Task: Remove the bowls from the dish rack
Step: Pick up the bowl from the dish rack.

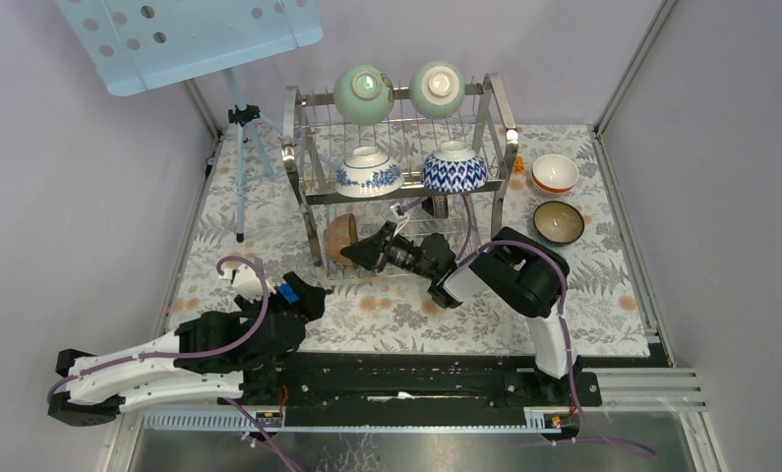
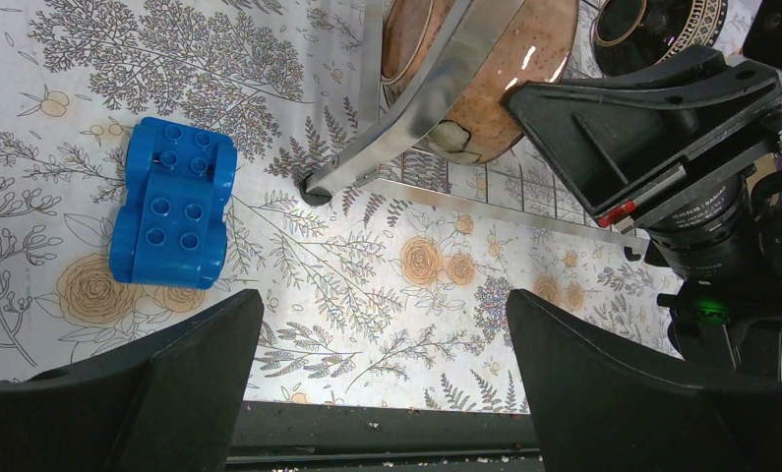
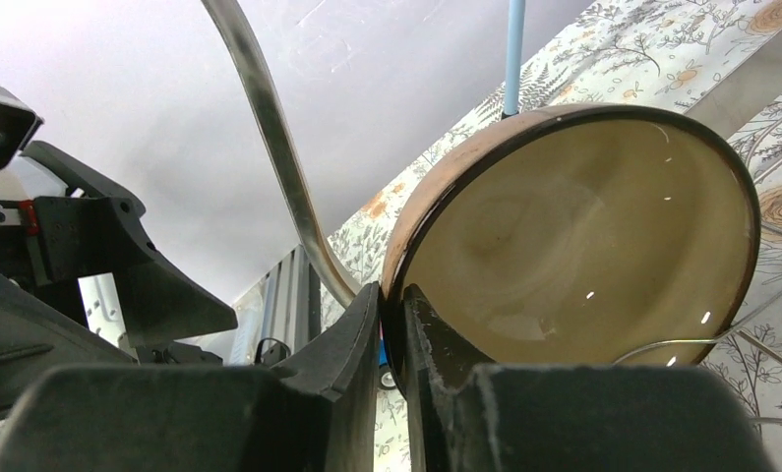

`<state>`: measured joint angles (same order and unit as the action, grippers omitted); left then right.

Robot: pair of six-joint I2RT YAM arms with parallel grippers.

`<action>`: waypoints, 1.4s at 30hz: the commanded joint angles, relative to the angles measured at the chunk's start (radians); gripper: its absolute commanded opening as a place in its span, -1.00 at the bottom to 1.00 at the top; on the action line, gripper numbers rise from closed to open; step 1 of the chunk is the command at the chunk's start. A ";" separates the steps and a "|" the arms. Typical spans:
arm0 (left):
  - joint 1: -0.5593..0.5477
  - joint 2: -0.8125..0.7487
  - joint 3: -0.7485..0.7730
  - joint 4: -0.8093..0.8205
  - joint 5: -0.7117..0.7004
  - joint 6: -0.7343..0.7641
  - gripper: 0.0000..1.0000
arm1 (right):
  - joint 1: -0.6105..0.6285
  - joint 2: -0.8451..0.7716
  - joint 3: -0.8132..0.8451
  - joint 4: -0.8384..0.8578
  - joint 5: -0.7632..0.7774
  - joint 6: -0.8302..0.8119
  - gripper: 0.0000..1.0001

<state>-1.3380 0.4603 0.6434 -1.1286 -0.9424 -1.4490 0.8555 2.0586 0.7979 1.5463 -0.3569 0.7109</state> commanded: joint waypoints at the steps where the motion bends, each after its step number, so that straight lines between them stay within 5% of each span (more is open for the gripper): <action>1: -0.001 0.000 0.003 0.005 -0.026 -0.001 0.97 | -0.015 0.014 0.048 0.181 0.022 0.061 -1.00; 42: -0.001 -0.011 0.008 0.004 -0.021 -0.001 0.98 | -0.055 -0.034 0.035 0.186 0.065 0.335 -1.00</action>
<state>-1.3380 0.4599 0.6434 -1.1286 -0.9424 -1.4490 0.8261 2.0327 0.7998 1.5089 -0.3050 0.9707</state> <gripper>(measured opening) 0.988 0.164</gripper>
